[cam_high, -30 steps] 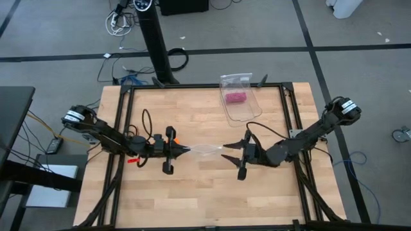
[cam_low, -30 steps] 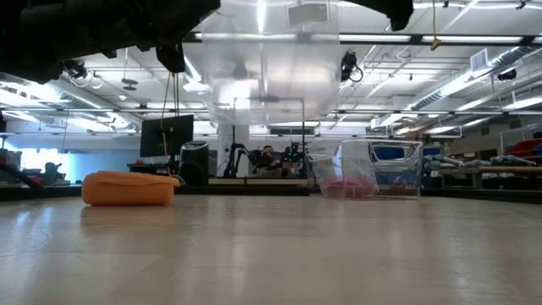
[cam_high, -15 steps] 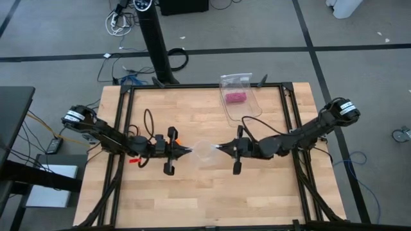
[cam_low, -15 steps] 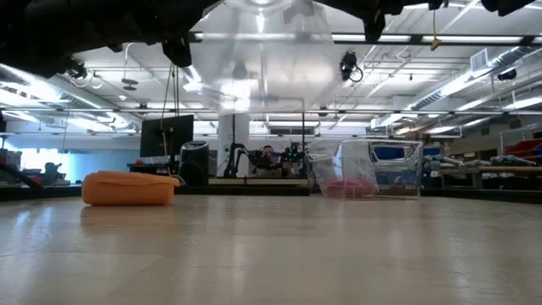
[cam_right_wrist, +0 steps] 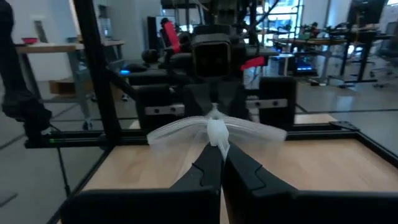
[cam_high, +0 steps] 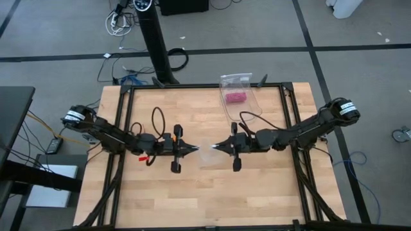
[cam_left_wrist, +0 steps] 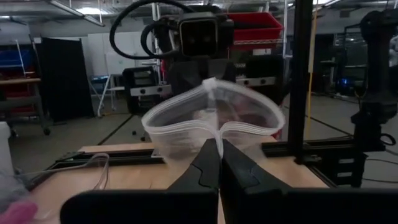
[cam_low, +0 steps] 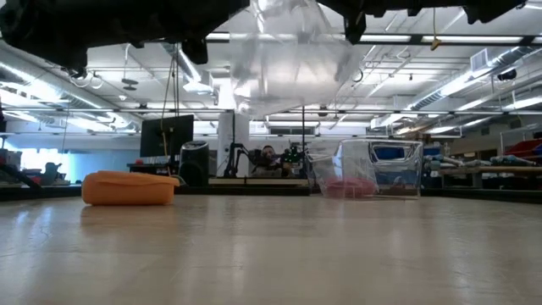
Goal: Roll bandage
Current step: Open the transparent zip bag
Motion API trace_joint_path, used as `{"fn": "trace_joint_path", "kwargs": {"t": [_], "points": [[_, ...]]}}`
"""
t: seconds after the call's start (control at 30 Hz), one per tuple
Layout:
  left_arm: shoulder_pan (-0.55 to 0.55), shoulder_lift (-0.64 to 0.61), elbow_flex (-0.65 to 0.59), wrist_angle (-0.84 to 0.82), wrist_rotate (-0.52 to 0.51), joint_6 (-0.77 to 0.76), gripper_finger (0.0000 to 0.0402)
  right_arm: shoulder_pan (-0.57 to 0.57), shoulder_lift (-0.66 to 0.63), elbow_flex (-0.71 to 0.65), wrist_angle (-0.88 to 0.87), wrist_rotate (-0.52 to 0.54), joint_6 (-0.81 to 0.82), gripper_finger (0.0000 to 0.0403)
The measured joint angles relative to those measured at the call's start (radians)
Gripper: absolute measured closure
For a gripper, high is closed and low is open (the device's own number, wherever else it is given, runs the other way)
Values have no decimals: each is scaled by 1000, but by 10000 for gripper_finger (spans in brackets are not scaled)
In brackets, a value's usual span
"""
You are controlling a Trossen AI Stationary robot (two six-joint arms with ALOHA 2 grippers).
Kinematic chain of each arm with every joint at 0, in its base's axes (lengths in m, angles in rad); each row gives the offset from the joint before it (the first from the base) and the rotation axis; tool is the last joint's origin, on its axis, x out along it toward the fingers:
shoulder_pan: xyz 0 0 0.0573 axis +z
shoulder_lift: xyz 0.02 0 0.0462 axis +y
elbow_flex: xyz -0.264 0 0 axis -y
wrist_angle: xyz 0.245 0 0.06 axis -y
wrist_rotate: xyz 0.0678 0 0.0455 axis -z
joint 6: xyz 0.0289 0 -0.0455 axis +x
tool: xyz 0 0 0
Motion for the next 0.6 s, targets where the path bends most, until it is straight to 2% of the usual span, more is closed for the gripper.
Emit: {"fn": "trace_joint_path", "kwargs": {"t": [0.17, 0.4, 0.5, 0.6], "points": [[25, 0, 0, 17, 23, -2, 401, -28, 52, 57, -28, -55, -2, 401], [48, -1, -5, -5, 34, 48, 401, -54, 127, 122, -94, -50, -3, 392], [63, -22, -25, -21, 26, 64, 401, -52, 98, 122, -135, -2, -4, 379], [80, -65, -54, -69, 2, 91, 401, -46, 43, 122, -258, 98, -5, 355]]}}
